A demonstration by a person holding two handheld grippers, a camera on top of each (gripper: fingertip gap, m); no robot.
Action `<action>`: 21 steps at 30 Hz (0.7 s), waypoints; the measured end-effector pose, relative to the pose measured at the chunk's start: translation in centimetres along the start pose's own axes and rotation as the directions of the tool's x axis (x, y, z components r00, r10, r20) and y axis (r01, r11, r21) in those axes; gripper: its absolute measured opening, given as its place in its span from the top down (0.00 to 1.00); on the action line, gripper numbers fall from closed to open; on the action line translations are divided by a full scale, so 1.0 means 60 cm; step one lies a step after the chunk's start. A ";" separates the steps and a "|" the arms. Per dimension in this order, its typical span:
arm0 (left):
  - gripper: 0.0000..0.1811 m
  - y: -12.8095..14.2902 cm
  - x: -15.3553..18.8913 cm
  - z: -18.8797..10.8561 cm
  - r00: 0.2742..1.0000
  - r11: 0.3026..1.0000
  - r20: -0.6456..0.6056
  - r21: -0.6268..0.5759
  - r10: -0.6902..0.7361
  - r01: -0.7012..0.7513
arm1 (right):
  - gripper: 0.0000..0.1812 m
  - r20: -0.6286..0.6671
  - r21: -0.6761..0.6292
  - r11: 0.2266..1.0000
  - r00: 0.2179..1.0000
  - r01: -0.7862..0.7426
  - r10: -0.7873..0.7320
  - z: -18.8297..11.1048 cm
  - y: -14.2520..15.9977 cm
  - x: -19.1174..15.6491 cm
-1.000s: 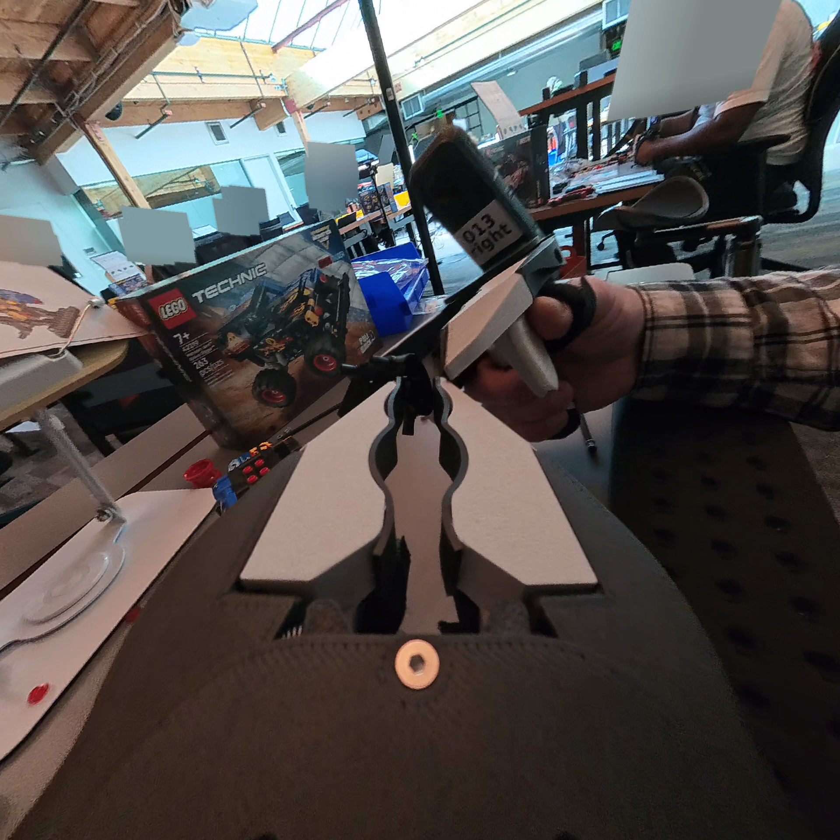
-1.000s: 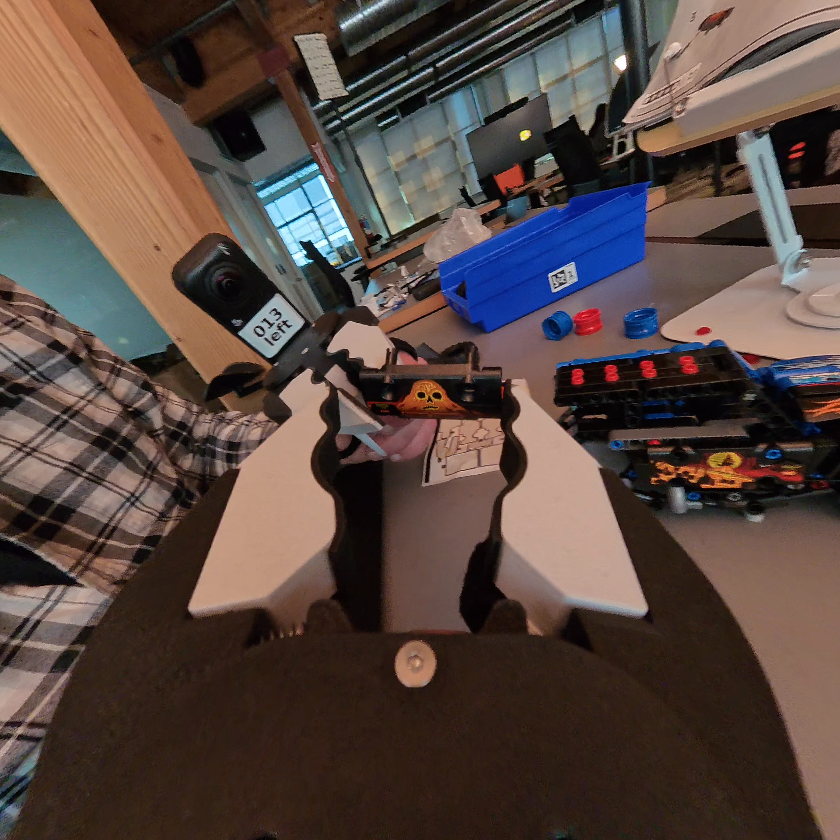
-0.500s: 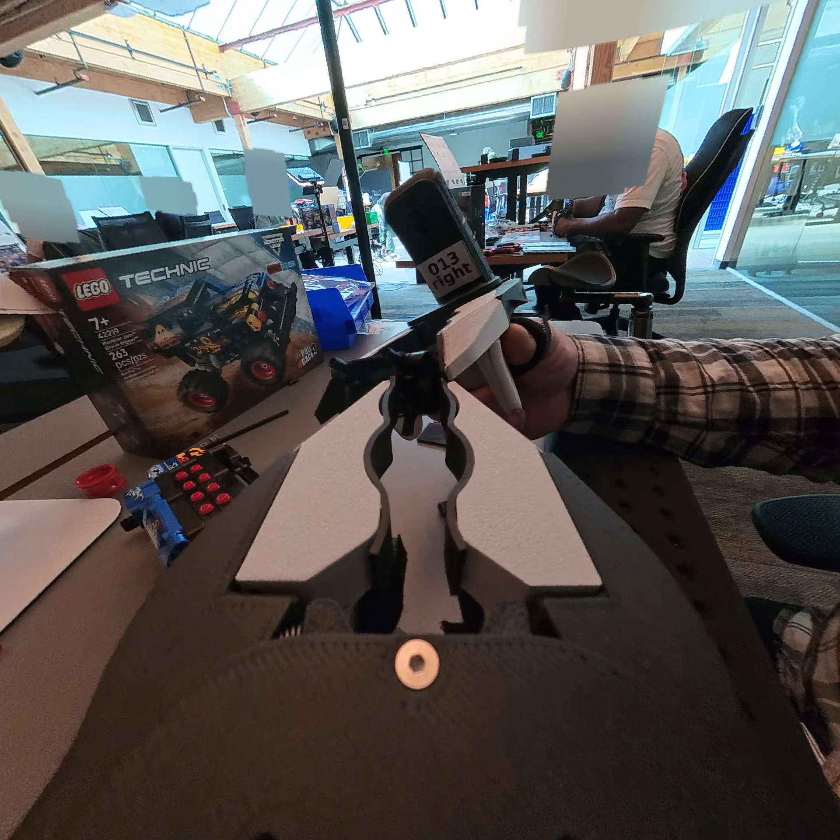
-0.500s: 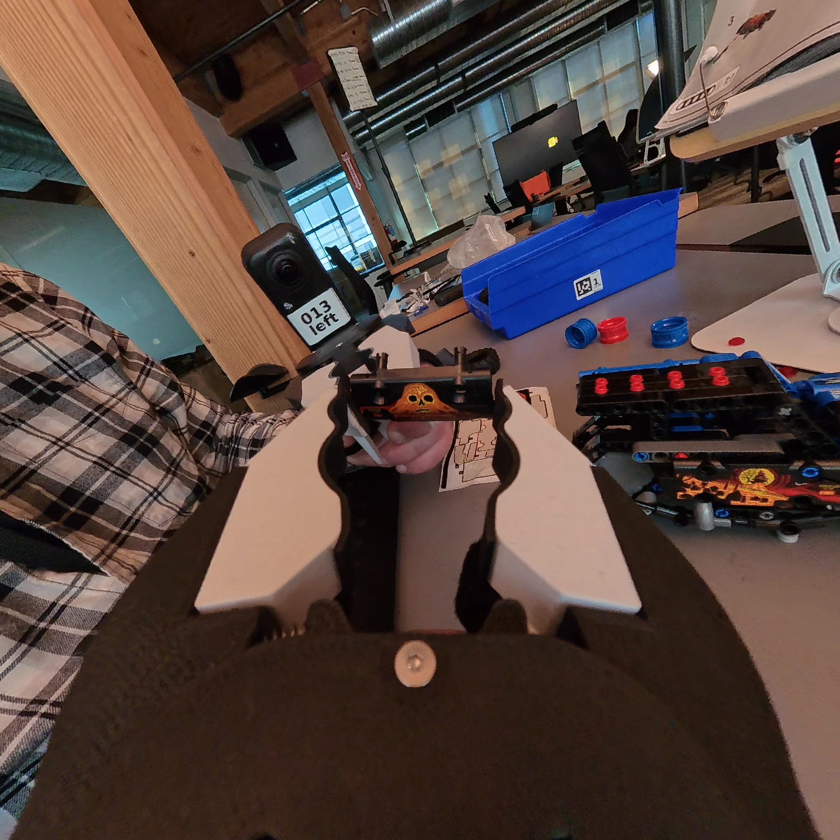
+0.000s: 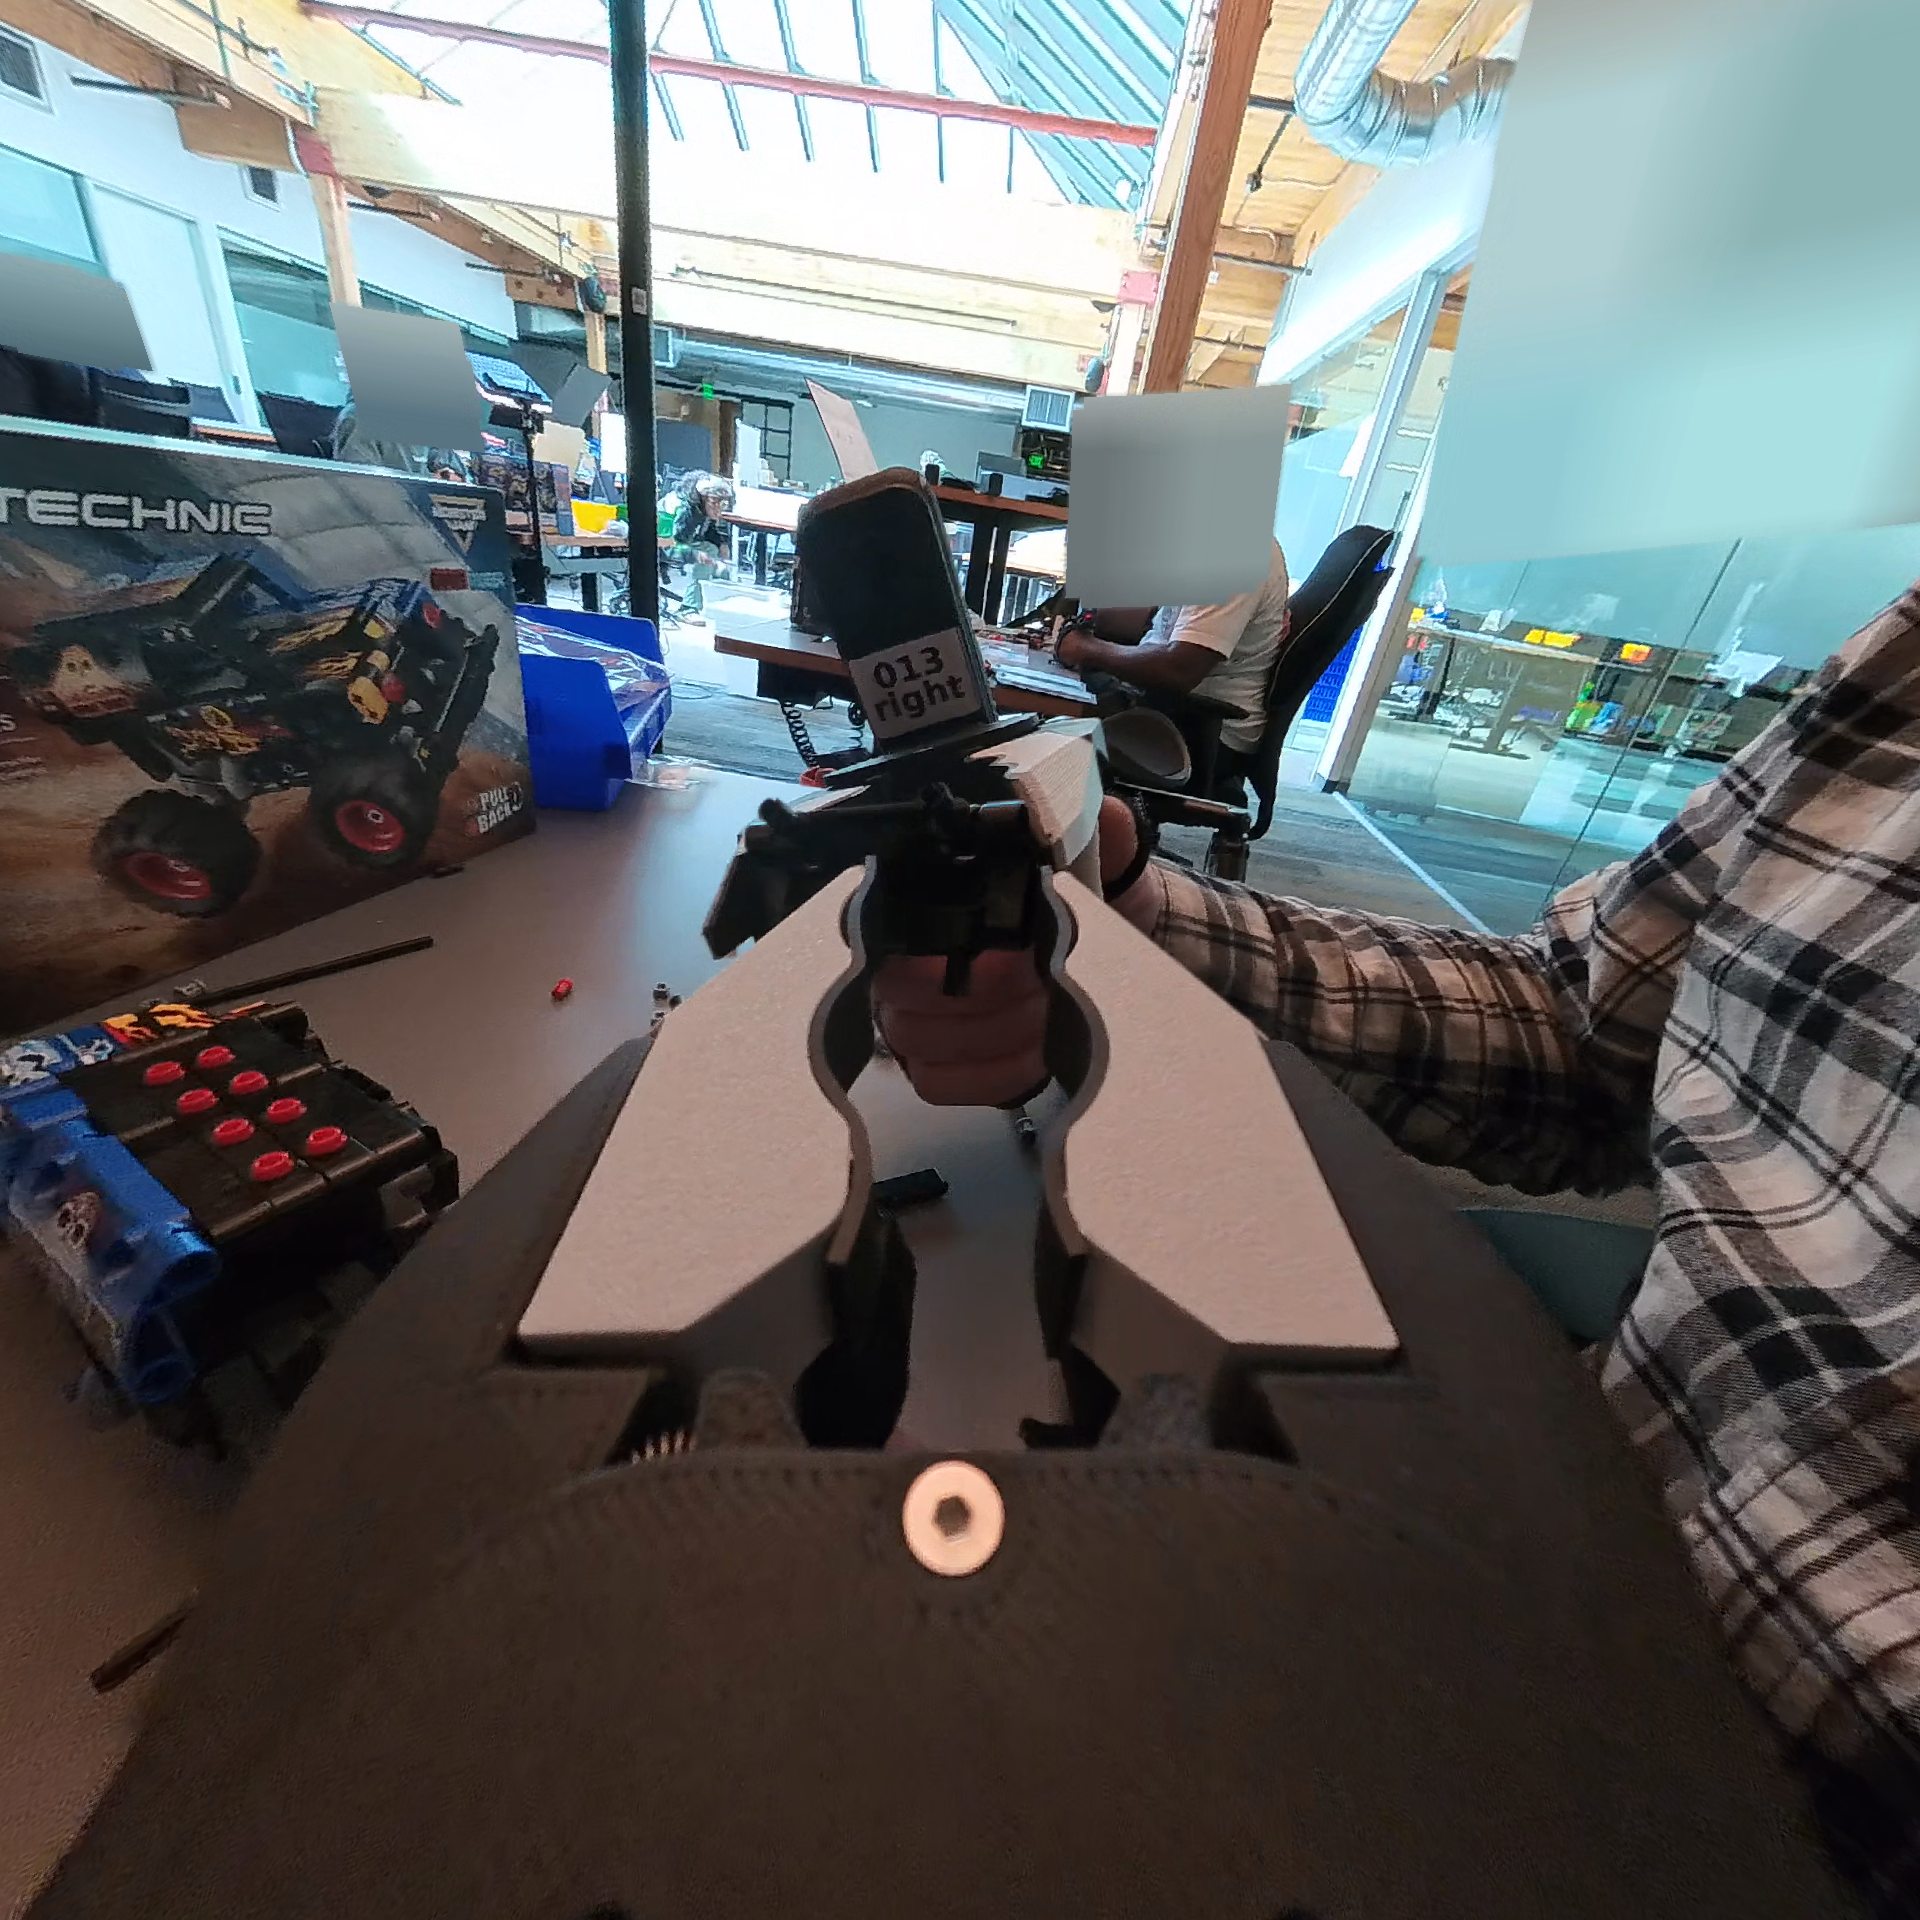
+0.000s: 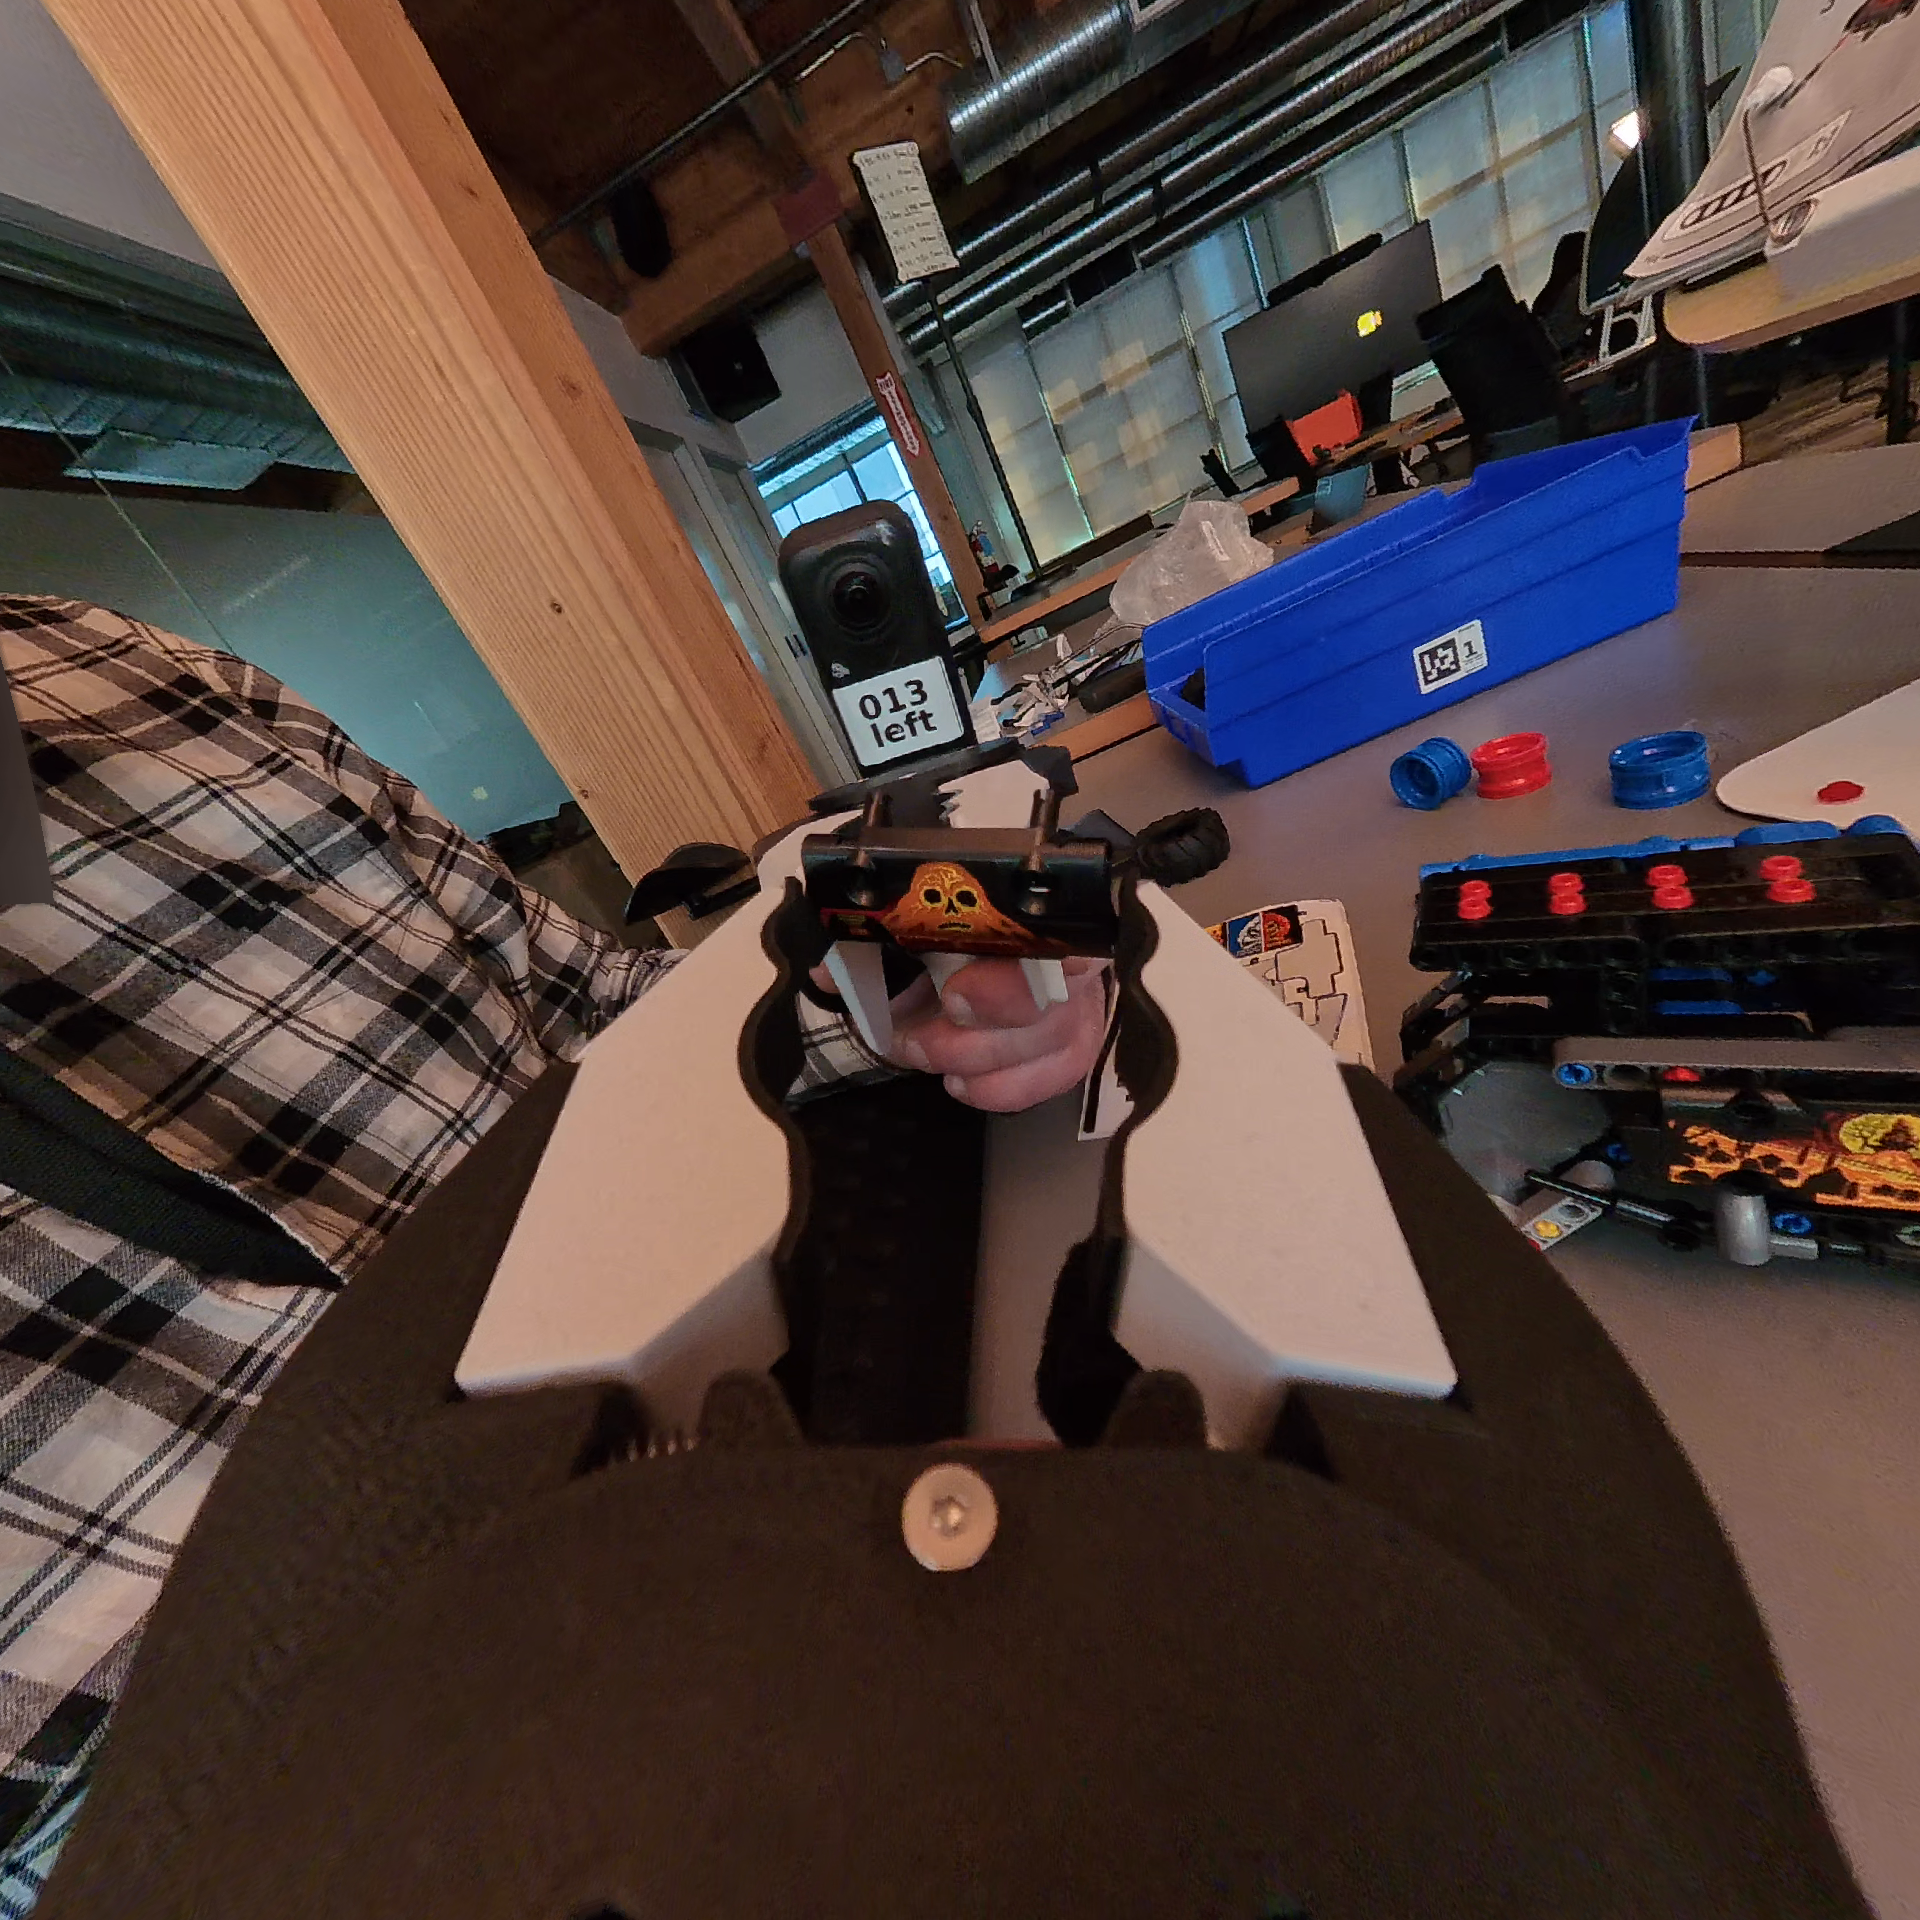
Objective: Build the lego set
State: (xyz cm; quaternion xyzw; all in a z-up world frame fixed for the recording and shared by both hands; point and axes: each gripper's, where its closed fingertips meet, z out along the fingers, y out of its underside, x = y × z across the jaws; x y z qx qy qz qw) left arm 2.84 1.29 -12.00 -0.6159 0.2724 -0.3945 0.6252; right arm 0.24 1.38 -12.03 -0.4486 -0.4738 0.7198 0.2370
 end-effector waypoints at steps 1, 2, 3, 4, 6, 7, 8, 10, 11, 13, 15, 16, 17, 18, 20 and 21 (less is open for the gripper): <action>0.85 -0.001 0.000 0.000 1.000 1.000 -0.006 0.005 -0.011 0.011 | 0.68 0.002 0.002 1.000 1.000 -0.001 0.001 0.000 -0.001 -0.001; 0.85 -0.002 0.000 -0.001 1.000 1.000 -0.013 0.010 -0.026 0.026 | 0.68 0.004 0.005 1.000 1.000 -0.002 0.002 0.000 -0.001 -0.001; 0.85 -0.003 0.000 -0.002 0.999 0.999 -0.019 0.014 -0.037 0.037 | 0.68 0.002 0.007 1.000 1.000 -0.001 0.001 0.000 -0.002 -0.001; 0.85 -0.004 -0.001 -0.002 0.999 0.999 -0.020 0.017 -0.044 0.044 | 0.68 -0.002 0.009 1.000 1.000 0.003 -0.003 0.000 -0.002 0.000; 0.85 -0.003 -0.003 -0.002 0.999 0.999 -0.015 0.016 -0.049 0.050 | 0.68 -0.023 0.010 1.000 0.999 0.022 -0.022 -0.001 -0.003 0.004; 0.86 -0.002 -0.005 -0.002 0.999 0.999 -0.009 0.013 -0.046 0.046 | 0.68 -0.036 0.009 0.999 0.999 0.037 -0.037 -0.002 -0.004 0.006; 0.86 -0.001 -0.005 -0.002 0.999 0.999 -0.007 0.012 -0.040 0.040 | 0.69 -0.042 0.007 0.999 0.998 0.046 -0.046 -0.003 -0.004 0.006; 0.86 -0.001 -0.005 -0.001 1.000 1.000 0.002 0.009 -0.022 0.022 | 0.69 -0.043 0.008 0.999 0.998 0.046 -0.045 -0.003 -0.005 0.006; 0.86 -0.001 -0.005 -0.002 1.000 1.000 0.004 0.007 -0.017 0.017 | 0.69 -0.043 0.008 0.999 0.998 0.041 -0.040 -0.003 -0.004 0.006; 0.87 -0.001 -0.006 -0.002 1.000 1.000 0.004 0.009 -0.023 0.023 | 0.70 -0.049 0.009 0.999 0.998 0.042 -0.042 -0.004 -0.005 0.008; 0.87 -0.001 -0.009 -0.003 0.999 0.999 0.007 0.010 -0.034 0.034 | 0.71 -0.061 0.012 0.999 0.997 0.044 -0.043 -0.005 -0.007 0.011; 0.87 -0.004 -0.009 -0.004 0.999 0.999 0.000 0.020 -0.045 0.045 | 0.76 -0.070 0.018 0.999 0.997 0.046 -0.045 -0.008 -0.009 0.013; 0.88 -0.012 -0.008 -0.007 0.998 0.997 -0.014 0.049 -0.064 0.064 | 0.82 -0.087 0.026 0.998 0.995 0.055 -0.053 -0.012 -0.011 0.017; 0.90 -0.021 -0.013 -0.013 0.996 0.993 -0.010 0.079 -0.086 0.087 | 0.84 -0.094 0.040 0.998 0.994 0.056 -0.052 -0.016 -0.015 0.020; 0.95 -0.031 -0.026 -0.024 0.992 0.984 0.000 0.122 -0.127 0.126 | 0.86 -0.087 0.062 0.997 0.995 0.046 -0.040 -0.019 -0.020 0.019; 0.95 -0.034 -0.030 -0.028 0.990 0.981 0.004 0.135 -0.143 0.142 | 0.89 -0.086 0.054 0.997 0.995 0.054 -0.050 -0.018 -0.018 0.018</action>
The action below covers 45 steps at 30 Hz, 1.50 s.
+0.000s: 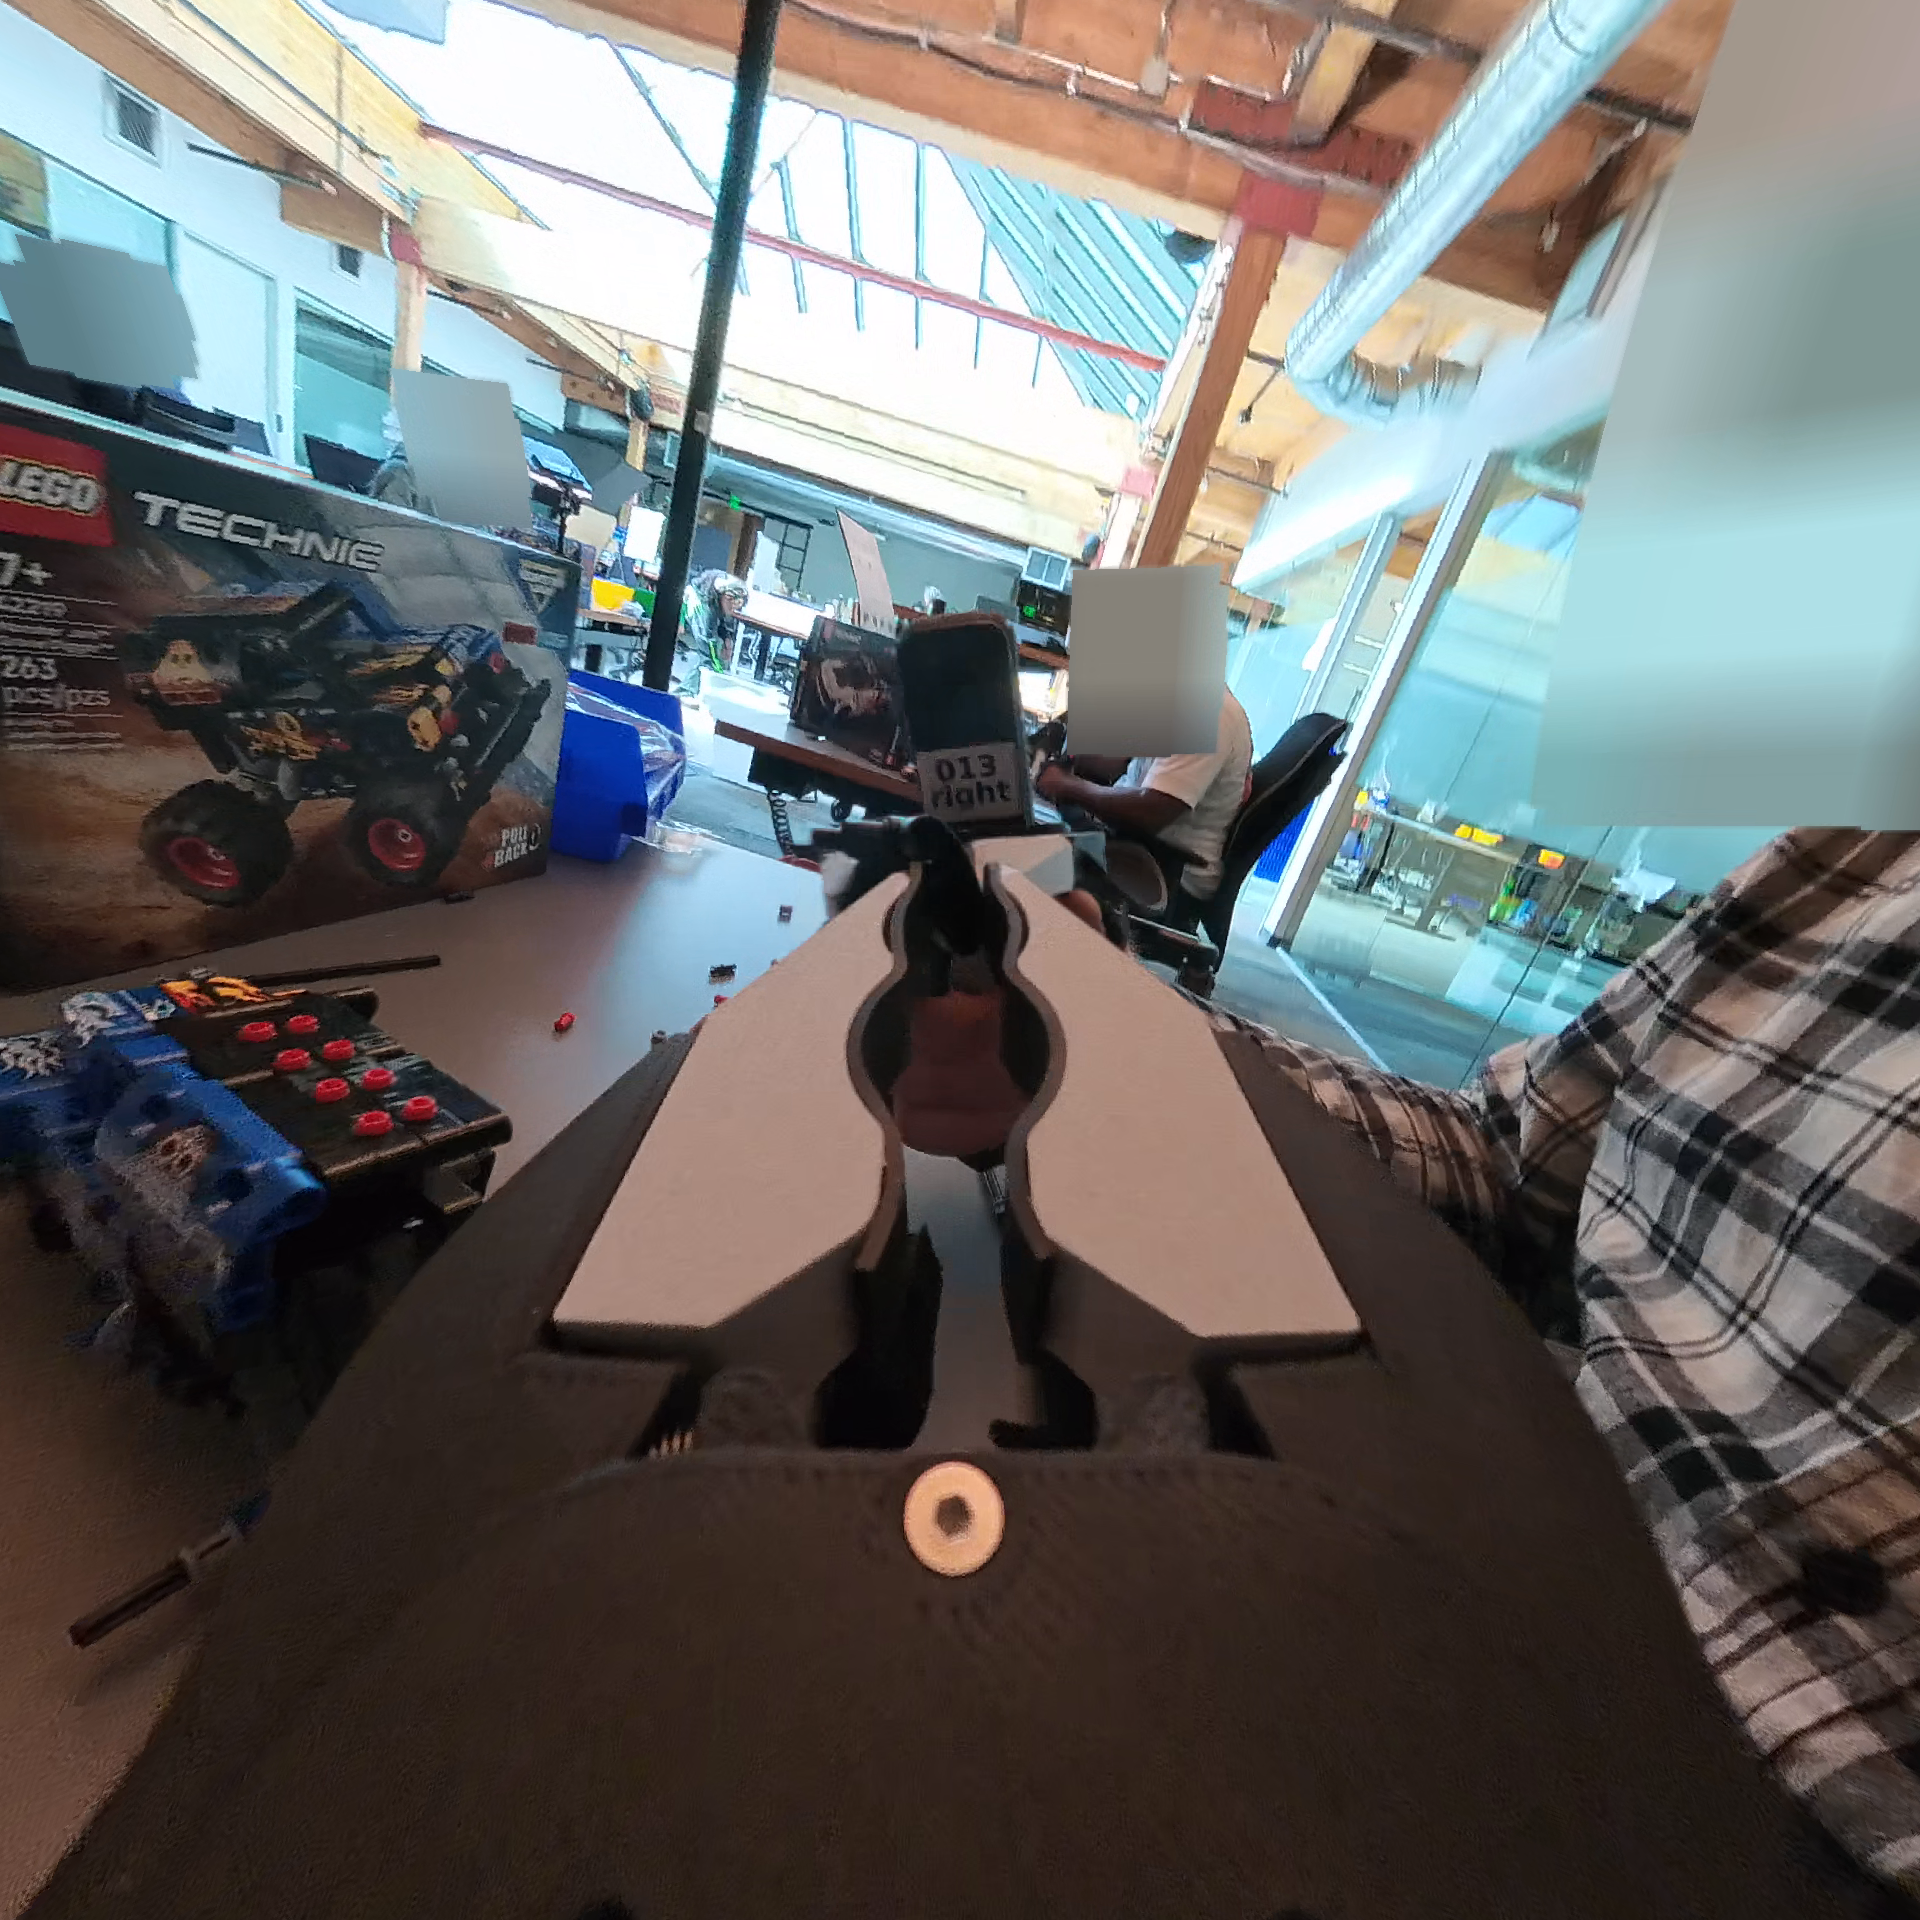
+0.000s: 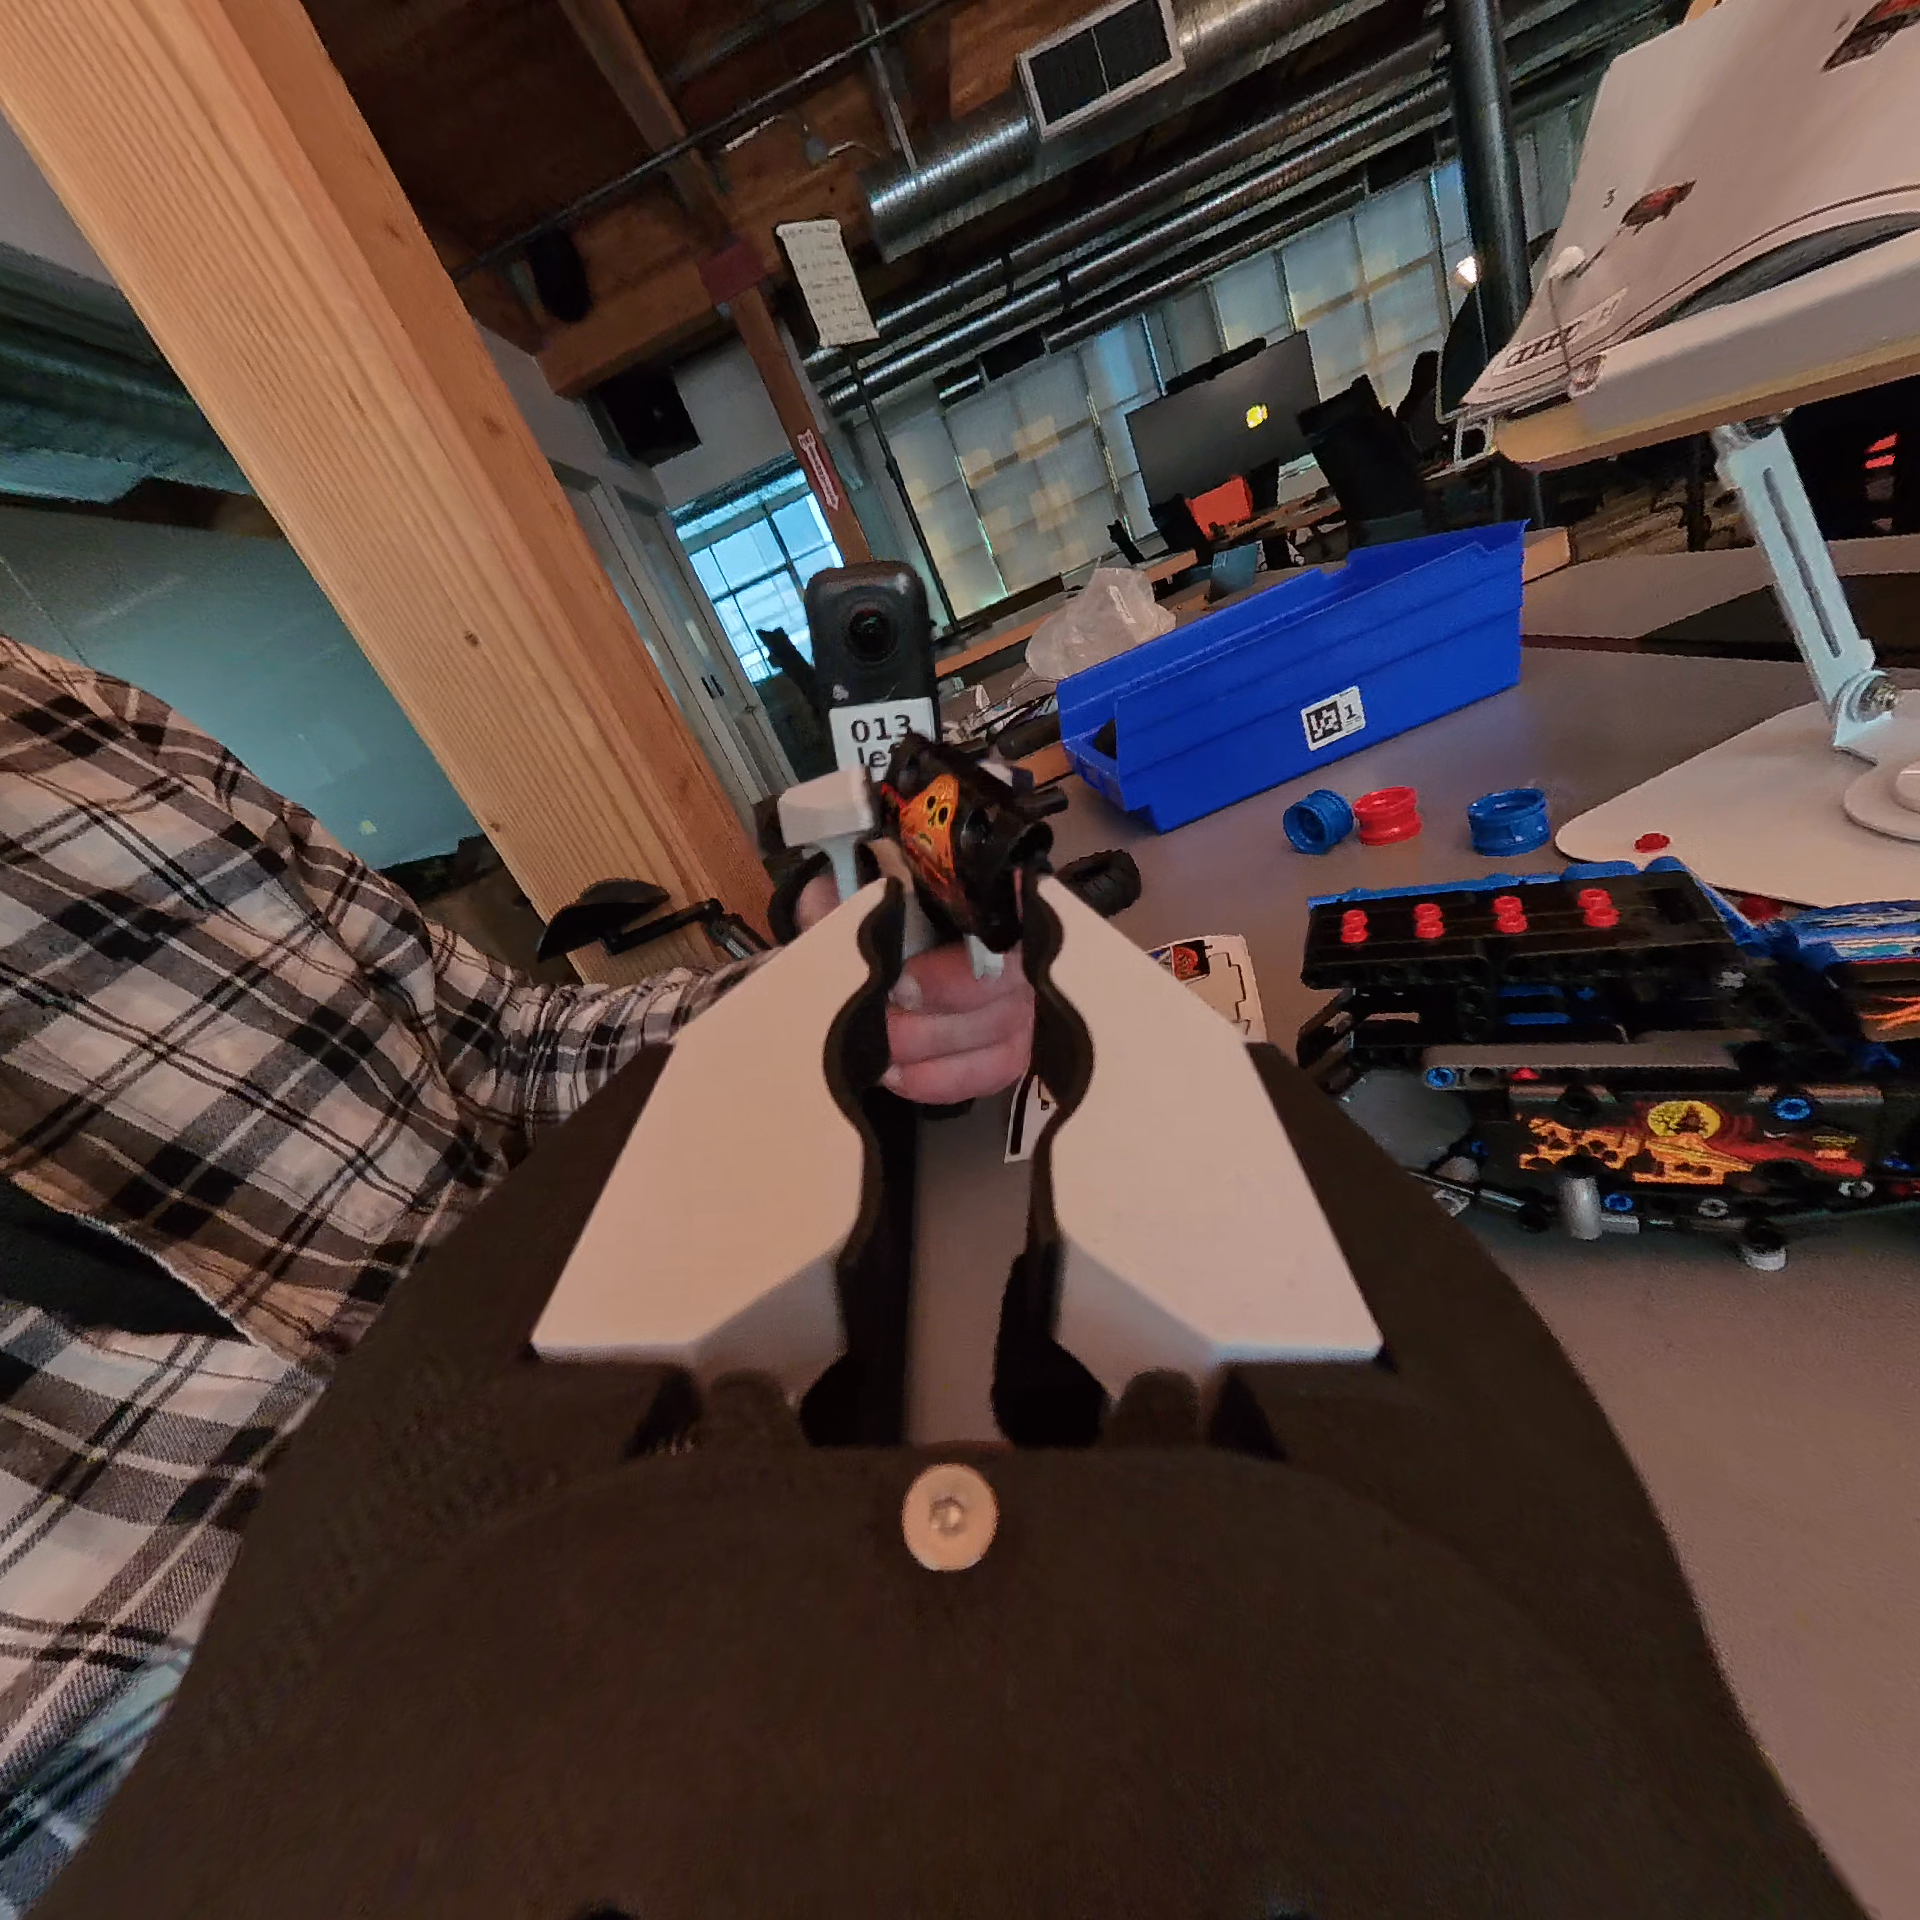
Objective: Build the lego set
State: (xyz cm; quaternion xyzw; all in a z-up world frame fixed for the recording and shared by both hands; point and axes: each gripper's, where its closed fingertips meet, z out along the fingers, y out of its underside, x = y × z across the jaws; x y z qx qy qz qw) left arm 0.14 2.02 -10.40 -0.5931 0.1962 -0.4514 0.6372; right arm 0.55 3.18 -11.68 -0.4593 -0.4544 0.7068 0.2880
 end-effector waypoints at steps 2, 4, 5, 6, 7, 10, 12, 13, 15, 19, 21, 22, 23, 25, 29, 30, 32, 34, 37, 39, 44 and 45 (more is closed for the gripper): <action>0.97 0.006 -0.009 0.000 1.000 1.000 0.024 -0.018 -0.003 0.004 | 0.95 0.008 -0.024 0.999 1.000 0.025 -0.024 0.004 0.007 -0.004; 0.97 0.011 -0.010 0.003 0.999 0.999 0.036 -0.032 0.007 -0.005 | 0.94 -0.010 -0.027 0.999 1.000 0.025 -0.026 0.004 0.008 0.000; 0.96 0.012 -0.013 0.003 0.999 0.999 0.042 -0.038 0.008 -0.006 | 0.94 -0.016 -0.029 0.999 1.000 0.027 -0.027 0.003 0.008 0.002; 0.96 0.013 -0.015 0.003 0.999 0.999 0.047 -0.041 0.002 0.000 | 0.94 -0.023 -0.032 0.999 0.999 0.030 -0.031 0.003 0.009 0.004; 0.97 0.014 -0.018 0.002 0.999 0.999 0.052 -0.042 -0.003 0.005 | 0.94 -0.030 -0.035 0.999 0.999 0.032 -0.033 0.003 0.009 0.006; 0.97 0.016 -0.023 0.002 0.998 0.999 0.068 -0.046 -0.008 0.011 | 0.94 -0.052 -0.038 0.999 0.998 0.027 -0.029 0.002 0.010 0.013; 0.97 0.013 -0.029 -0.001 0.996 0.999 0.087 -0.039 -0.010 0.014 | 0.91 -0.092 -0.035 0.999 0.995 0.034 -0.037 -0.003 0.007 0.023; 0.97 0.012 -0.033 -0.003 0.994 0.999 0.105 -0.037 -0.002 0.005 | 0.90 -0.121 -0.041 0.998 0.991 0.043 -0.048 -0.006 0.007 0.031; 0.97 0.014 -0.040 -0.005 0.990 0.999 0.140 -0.049 0.024 -0.017 | 0.94 -0.145 -0.034 0.997 0.987 0.070 -0.074 -0.010 0.002 0.034; 0.97 0.023 -0.048 -0.004 0.983 0.996 0.175 -0.083 0.047 -0.032 | 0.95 -0.170 -0.043 0.998 0.984 0.046 -0.053 -0.013 0.007 0.045; 0.97 0.026 -0.051 -0.004 0.982 0.995 0.183 -0.092 0.046 -0.030 | 0.95 -0.177 -0.047 0.998 0.983 0.039 -0.047 -0.014 0.008 0.048; 0.97 0.029 -0.054 -0.004 0.980 0.994 0.193 -0.102 0.055 -0.036 | 0.95 -0.184 -0.051 0.998 0.982 0.035 -0.044 -0.014 0.010 0.050; 0.97 0.031 -0.056 -0.004 0.977 0.993 0.204 -0.113 0.067 -0.045 | 0.95 -0.191 -0.055 0.998 0.981 0.030 -0.040 -0.015 0.011 0.053; 0.96 0.035 -0.060 -0.004 0.969 0.988 0.226 -0.136 0.099 -0.069 | 0.95 -0.203 -0.061 0.998 0.978 0.029 -0.041 -0.017 0.012 0.057; 0.96 0.045 -0.070 -0.004 0.958 0.981 0.260 -0.175 0.125 -0.080 | 0.95 -0.242 -0.085 0.996 0.969 0.020 -0.040 -0.019 0.020 0.070; 0.96 0.047 -0.072 -0.004 0.953 0.978 0.269 -0.187 0.140 -0.091 | 0.95 -0.255 -0.095 0.995 0.966 0.023 -0.047 -0.020 0.022 0.073; 0.97 0.052 -0.074 -0.004 0.943 0.970 0.282 -0.213 0.175 -0.116 | 0.95 -0.277 -0.109 0.994 0.960 0.021 -0.051 -0.021 0.026 0.080; 0.97 0.055 -0.077 -0.003 0.928 0.959 0.298 -0.241 0.222 -0.152 | 0.94 -0.296 -0.120 0.992 0.953 0.024 -0.059 -0.022 0.028 0.085; 0.97 0.061 -0.080 -0.002 0.877 0.916 0.324 -0.310 0.355 -0.256 | 0.94 -0.327 -0.144 0.989 0.941 0.035 -0.081 -0.024 0.034 0.094; 0.97 0.064 -0.080 0.000 0.826 0.871 0.332 -0.362 0.455 -0.333 | 0.94 -0.339 -0.151 0.988 0.937 0.039 -0.089 -0.025 0.035 0.098; 0.97 0.063 -0.080 0.000 0.814 0.862 0.337 -0.370 0.473 -0.347 | 0.95 -0.334 -0.144 0.989 0.938 0.043 -0.090 -0.027 0.033 0.098; 0.97 0.063 -0.081 0.000 0.820 0.868 0.339 -0.364 0.462 -0.339 | 0.95 -0.333 -0.142 0.989 0.939 0.045 -0.091 -0.028 0.032 0.098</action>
